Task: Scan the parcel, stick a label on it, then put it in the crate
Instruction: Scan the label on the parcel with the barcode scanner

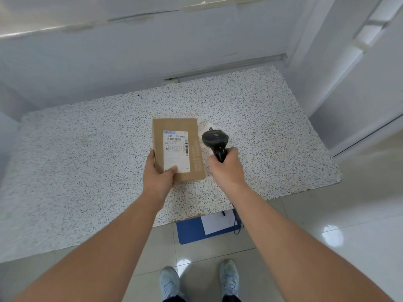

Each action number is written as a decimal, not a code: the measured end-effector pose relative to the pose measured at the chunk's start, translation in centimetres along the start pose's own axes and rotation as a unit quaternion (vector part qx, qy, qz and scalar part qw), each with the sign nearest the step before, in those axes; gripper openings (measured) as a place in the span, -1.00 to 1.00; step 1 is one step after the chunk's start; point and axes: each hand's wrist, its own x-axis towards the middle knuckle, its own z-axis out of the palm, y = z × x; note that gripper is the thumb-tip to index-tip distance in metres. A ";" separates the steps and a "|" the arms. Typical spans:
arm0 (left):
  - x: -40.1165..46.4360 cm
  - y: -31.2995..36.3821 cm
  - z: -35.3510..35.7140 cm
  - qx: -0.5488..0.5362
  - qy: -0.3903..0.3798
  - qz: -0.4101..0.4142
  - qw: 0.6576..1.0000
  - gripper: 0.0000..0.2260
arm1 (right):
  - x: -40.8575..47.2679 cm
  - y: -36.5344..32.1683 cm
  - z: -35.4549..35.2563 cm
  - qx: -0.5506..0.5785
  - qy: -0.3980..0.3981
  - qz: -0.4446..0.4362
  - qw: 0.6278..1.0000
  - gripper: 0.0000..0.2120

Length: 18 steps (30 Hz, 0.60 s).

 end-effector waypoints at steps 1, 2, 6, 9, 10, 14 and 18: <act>0.0 -0.1 -0.2 0.003 0.001 -0.003 1.000 -0.24 | 0.4 0.4 -0.2 -0.010 0.010 -0.009 1.000 -0.79; 0.1 -0.2 -0.4 0.006 0.002 -0.006 1.000 -0.25 | 0.8 0.7 -0.4 -0.027 0.021 -0.019 0.999 -0.80; 0.2 -0.5 -1.1 0.018 0.003 -0.016 1.000 -0.32 | 2.1 1.9 -0.7 -0.121 0.092 -0.025 0.988 -0.77; 0.2 -0.6 -1.3 0.028 -0.003 -0.023 0.999 -0.41 | 2.8 2.6 -0.9 -0.181 0.125 -0.003 0.976 -0.80; 0.2 -0.7 -1.4 0.029 -0.003 -0.028 0.999 -0.45 | 3.1 2.9 -1.0 -0.201 0.130 0.005 0.971 -0.81; 0.5 -1.0 -1.5 0.015 -0.011 -0.048 0.999 -0.51 | 3.9 3.5 -1.2 -0.247 0.144 0.027 0.958 -0.81; 1.2 -1.3 -1.8 0.029 -0.014 -0.049 0.998 -0.54 | 4.6 4.2 -1.4 -0.273 0.148 0.035 0.950 -0.79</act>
